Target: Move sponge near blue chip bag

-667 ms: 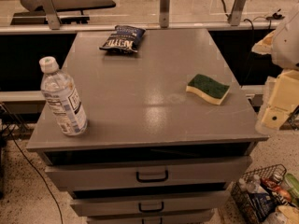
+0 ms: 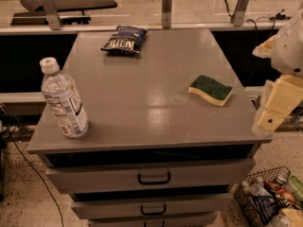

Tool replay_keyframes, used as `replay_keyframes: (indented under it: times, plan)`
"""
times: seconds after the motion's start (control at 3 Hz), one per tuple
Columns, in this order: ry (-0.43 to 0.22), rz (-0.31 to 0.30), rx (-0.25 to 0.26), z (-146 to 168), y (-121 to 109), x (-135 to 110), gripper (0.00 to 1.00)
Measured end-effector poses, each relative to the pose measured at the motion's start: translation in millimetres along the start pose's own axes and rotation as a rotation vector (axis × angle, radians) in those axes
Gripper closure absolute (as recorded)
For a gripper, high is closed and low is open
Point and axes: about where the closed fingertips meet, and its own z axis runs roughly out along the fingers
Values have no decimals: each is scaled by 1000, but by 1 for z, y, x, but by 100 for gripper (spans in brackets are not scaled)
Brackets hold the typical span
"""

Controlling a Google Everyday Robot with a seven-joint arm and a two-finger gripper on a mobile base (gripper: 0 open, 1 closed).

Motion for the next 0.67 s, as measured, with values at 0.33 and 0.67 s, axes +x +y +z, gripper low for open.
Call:
replay_keyframes:
  times: [0.33,0.67]
  plan:
    - [-74,67,18,37,-11,-8,0]
    - [-152,135,62,77,-31,-21,0]
